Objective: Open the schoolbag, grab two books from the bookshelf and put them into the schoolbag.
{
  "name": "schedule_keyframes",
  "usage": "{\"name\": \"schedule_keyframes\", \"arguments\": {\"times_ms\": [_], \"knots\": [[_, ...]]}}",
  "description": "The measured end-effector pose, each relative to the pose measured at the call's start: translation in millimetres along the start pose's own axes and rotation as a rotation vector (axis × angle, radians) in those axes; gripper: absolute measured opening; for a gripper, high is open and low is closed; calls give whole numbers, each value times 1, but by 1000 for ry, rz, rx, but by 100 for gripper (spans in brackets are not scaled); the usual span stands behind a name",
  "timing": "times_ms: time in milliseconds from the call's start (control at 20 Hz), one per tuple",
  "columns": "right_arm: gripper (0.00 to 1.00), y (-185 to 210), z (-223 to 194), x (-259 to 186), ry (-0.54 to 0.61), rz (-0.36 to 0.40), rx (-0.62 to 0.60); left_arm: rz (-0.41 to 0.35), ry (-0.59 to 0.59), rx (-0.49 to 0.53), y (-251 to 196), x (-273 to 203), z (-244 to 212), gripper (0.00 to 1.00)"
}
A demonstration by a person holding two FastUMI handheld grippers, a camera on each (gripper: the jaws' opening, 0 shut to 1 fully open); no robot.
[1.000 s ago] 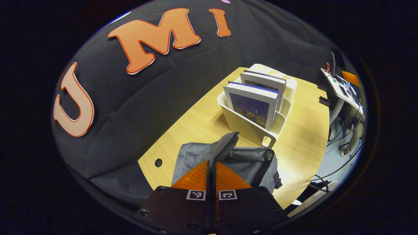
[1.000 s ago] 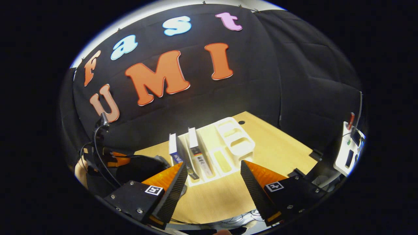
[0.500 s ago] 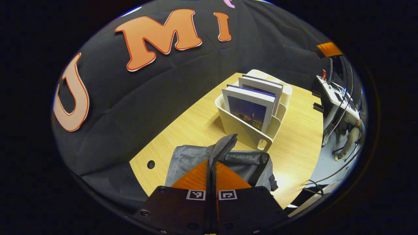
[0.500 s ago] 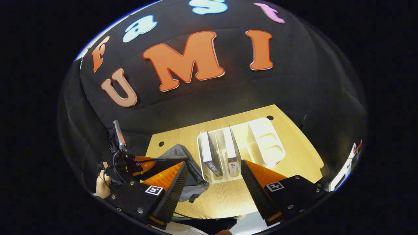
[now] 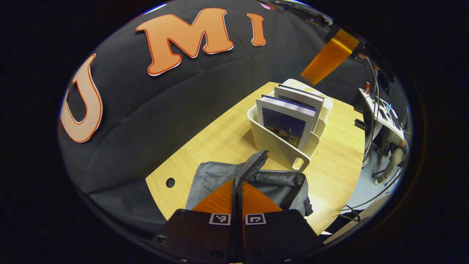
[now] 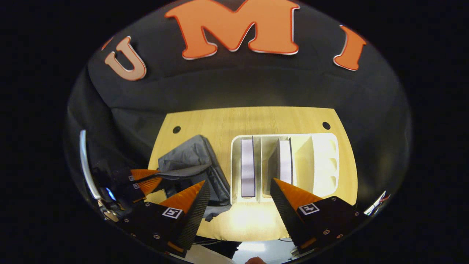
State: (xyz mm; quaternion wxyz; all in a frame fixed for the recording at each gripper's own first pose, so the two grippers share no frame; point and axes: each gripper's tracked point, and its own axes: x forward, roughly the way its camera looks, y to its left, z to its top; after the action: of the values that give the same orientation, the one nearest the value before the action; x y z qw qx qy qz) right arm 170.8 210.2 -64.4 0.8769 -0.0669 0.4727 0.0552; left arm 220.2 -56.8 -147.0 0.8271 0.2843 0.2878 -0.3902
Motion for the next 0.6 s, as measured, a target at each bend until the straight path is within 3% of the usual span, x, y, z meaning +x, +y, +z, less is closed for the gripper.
{"name": "schedule_keyframes", "arguments": {"times_ms": [50, 100, 250, 300, 350, 400, 600], "knots": [[99, 1, 2, 13, 22, -3, -11, 2, 1, -5, 1, 1, 0, 7], [99, 3, 4, 26, 43, -1, -15, 2, 6, -12, 1, 1, -1, 0], [99, 0, 7, 57, 108, -8, -19, 10, 19, -26, 4, 3, -4, 0], [99, -4, 7, 65, 130, -21, -19, 19, 21, -27, 6, 2, -4, 7], [99, -8, 7, 74, 145, -36, -26, 28, 21, -28, 9, 2, -2, 0], [99, -11, 7, 82, 162, -46, -32, 34, 22, -29, 11, 2, -2, 7], [99, -12, -1, 110, 231, -61, -38, 61, 27, -34, 19, -5, 2, 7]]}}
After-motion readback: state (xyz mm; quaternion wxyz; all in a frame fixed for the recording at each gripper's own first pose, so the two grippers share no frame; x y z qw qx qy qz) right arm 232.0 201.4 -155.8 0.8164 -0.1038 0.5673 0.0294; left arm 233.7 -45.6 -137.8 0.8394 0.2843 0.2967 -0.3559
